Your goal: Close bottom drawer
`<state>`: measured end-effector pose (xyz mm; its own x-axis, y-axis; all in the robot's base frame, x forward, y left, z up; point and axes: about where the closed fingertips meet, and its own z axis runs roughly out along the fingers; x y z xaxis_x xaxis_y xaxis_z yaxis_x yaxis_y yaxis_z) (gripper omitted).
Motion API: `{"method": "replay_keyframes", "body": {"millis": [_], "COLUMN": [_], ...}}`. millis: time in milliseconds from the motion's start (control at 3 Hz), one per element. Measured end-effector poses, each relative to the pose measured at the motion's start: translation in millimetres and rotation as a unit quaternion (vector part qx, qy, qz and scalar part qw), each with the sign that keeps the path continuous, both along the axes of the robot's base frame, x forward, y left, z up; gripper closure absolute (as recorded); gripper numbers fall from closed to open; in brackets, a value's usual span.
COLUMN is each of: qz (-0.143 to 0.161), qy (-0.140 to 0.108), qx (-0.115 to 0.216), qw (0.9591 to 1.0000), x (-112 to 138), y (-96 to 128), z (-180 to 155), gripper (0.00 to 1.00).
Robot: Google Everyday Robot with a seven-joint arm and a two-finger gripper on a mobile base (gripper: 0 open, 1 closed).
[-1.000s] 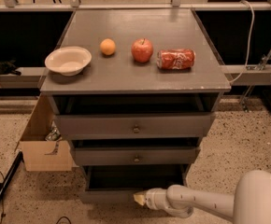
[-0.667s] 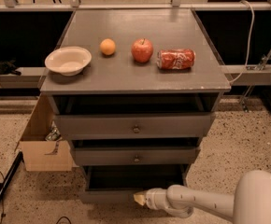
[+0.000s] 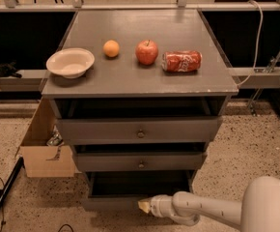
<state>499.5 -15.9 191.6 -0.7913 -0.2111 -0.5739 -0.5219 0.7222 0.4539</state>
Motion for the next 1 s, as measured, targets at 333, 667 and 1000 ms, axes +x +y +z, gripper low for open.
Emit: {"method": "replay_keyframes", "body": {"millis": [333, 667, 1000], "qz": [0.000, 0.000, 0.000], "qy": [0.000, 0.000, 0.000], "qx": [0.000, 0.000, 0.000], "qw": [1.0000, 1.0000, 1.0000], "x": [0.0, 0.0, 0.0], "y": [0.0, 0.0, 0.1], "z": [0.0, 0.0, 0.0], "gripper": [0.14, 0.00, 0.00]}}
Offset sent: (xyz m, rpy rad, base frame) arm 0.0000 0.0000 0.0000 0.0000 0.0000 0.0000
